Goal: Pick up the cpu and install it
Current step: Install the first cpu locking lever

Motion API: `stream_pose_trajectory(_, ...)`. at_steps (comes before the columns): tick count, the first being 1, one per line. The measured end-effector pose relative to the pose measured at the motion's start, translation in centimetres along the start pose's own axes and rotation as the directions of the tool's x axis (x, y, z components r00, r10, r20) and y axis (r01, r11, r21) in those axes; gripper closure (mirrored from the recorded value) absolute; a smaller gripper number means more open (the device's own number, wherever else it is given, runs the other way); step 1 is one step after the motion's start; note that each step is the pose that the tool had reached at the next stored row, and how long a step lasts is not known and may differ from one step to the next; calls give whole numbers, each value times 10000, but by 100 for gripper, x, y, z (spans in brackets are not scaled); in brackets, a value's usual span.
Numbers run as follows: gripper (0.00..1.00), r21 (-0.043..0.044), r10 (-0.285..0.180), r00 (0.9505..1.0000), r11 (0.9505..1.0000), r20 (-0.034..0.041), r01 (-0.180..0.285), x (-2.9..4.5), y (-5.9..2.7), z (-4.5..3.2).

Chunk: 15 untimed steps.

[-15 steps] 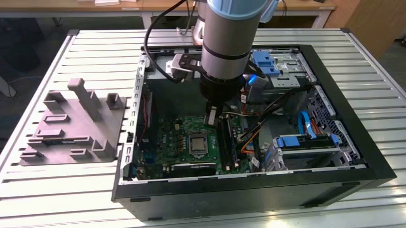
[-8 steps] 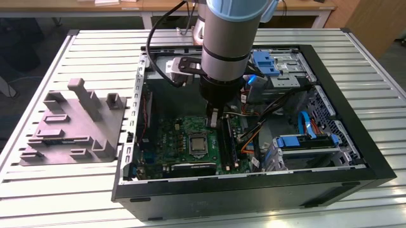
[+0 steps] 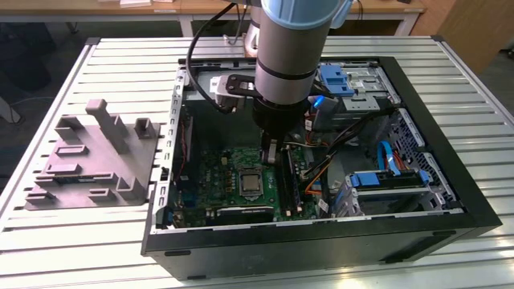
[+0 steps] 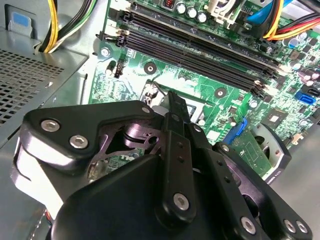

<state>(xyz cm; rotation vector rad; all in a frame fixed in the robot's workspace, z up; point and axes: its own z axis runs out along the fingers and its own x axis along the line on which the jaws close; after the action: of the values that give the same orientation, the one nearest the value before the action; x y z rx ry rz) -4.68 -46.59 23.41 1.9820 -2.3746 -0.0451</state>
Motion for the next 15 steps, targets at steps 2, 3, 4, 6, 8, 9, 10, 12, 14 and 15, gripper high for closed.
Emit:
stream_pose_trajectory(2,89,0,0,10000,10000,0,0,0,0,0)
stream_pose_trajectory(3,89,0,0,10000,10000,0,0,0,0,0)
stream_pose_trajectory(4,89,0,0,10000,10000,0,0,0,0,0)
stream_pose_trajectory(6,89,0,-2,10000,10000,0,2,0,0,0)
stream_pose_trajectory(8,89,0,-1,10000,10000,0,1,0,2,0)
stream_pose_trajectory(9,89,0,0,10000,10000,0,0,1,3,0)
stream_pose_trajectory(10,89,0,-10,10000,10000,1,10,3,3,1)
stream_pose_trajectory(12,89,3,-140,9999,9999,-7,140,8,3,1)
stream_pose_trajectory(14,89,6,-389,9992,9992,-23,389,9,2,3)
stream_pose_trajectory(15,89,7,-426,9991,9991,-23,426,16,0,3)
